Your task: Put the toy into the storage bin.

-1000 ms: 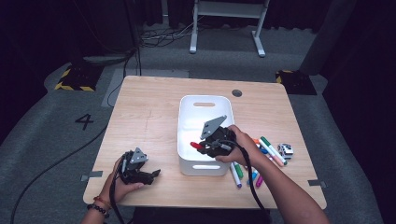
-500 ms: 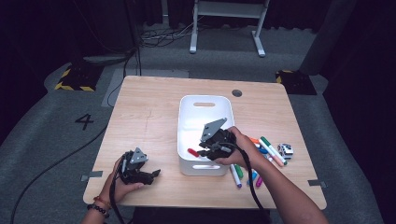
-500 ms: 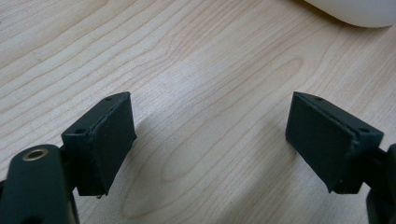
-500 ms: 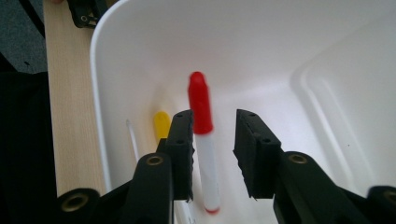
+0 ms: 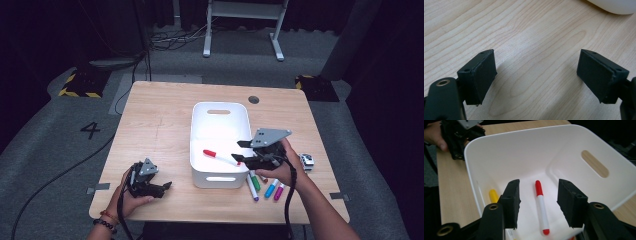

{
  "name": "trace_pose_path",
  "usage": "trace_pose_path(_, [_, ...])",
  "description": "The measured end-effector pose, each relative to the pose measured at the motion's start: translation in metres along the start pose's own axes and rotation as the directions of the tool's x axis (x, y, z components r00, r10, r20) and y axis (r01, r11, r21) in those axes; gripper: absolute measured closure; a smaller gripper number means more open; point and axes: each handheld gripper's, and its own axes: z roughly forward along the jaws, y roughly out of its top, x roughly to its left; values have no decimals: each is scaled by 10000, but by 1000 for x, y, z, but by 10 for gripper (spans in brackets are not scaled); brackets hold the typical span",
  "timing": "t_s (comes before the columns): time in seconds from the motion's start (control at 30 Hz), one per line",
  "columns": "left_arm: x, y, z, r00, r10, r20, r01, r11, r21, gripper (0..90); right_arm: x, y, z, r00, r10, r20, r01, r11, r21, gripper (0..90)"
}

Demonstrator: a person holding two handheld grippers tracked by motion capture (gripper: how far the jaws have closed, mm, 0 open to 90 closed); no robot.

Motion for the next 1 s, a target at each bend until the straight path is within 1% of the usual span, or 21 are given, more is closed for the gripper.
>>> trace_pose_path(0.13, [0,0,0,10000,-7,-29,7,10000,-8,160,-2,-10,-18,9987,192,472,-176,9992,-350,499])
trace_pose_path(0.2, [0,0,0,10000,-8,-27,8,10000,-3,161,-3,-19,-29,9966,234,793,-205,9991,-372,492])
trace_pose_path(0.23, [0,0,0,10000,-16,-27,16,10000,-4,160,-4,-22,-32,9959,327,845,-298,9990,-347,493])
trace_pose_path(0.27, [0,0,0,10000,7,-28,-7,10000,0,160,-5,-27,-36,9945,337,994,-301,9989,-371,496])
trace_pose_path(0.37, [0,0,0,10000,4,-22,-4,10000,5,160,-11,-41,-47,9902,637,1241,-592,9975,-396,506])
trace_pose_path(0.43, [0,0,0,10000,-9,-25,9,10000,-5,160,-16,-55,-55,9839,1013,1469,-961,9945,-423,517])
trace_pose_path(0.47, [0,0,0,10000,8,-28,-8,10000,-1,160,-17,-58,-56,9824,1086,1516,-1029,9937,-452,525])
trace_pose_path(0.53, [0,0,0,10000,-11,-26,11,10000,-5,160,-21,-73,-62,9764,1235,1773,-1197,9923,-321,547])
trace_pose_path(0.6, [0,0,0,10000,-8,-29,8,10000,-4,160,-24,-88,-65,9695,1242,2113,-1262,9920,-37,571])
trace_pose_path(0.63, [0,0,0,10000,-3,-25,3,10000,-4,160,-26,-94,-66,9681,1221,2188,-1275,9918,109,584])
trace_pose_path(0.67, [0,0,0,10000,-6,-24,6,10000,1,160,-27,-104,-67,9642,1238,2344,-1350,9903,320,597])
trace_pose_path(0.73, [0,0,0,10000,-7,-26,7,10000,-3,160,-29,-119,-67,9592,1291,2516,-1476,9875,560,619])
trace_pose_path(0.77, [0,0,0,10000,4,-31,-4,10000,5,160,-31,-130,-67,9532,1323,2718,-1581,9846,751,637])
trace_pose_path(0.8, [0,0,0,10000,-13,-27,13,10000,-1,160,-33,-136,-67,9502,1451,2759,-1738,9813,822,649])
trace_pose_path(0.87, [0,0,0,10000,-9,-27,9,10000,-6,160,-37,-155,-68,9430,1629,2901,-1988,9751,986,676])
trace_pose_path(0.93, [0,0,0,10000,6,-30,-6,10000,-1,160,-39,-169,-68,9314,1885,3114,-2321,9666,1090,699])
trace_pose_path(0.97, [0,0,0,10000,-14,-23,14,10000,3,160,-42,-178,-67,9271,2004,3168,-2476,9618,1164,707])
trace_pose_path(1.0, [0,0,0,10000,3,-28,-3,10000,3,160,-43,-185,-67,9202,2146,3273,-2647,9572,1166,715])
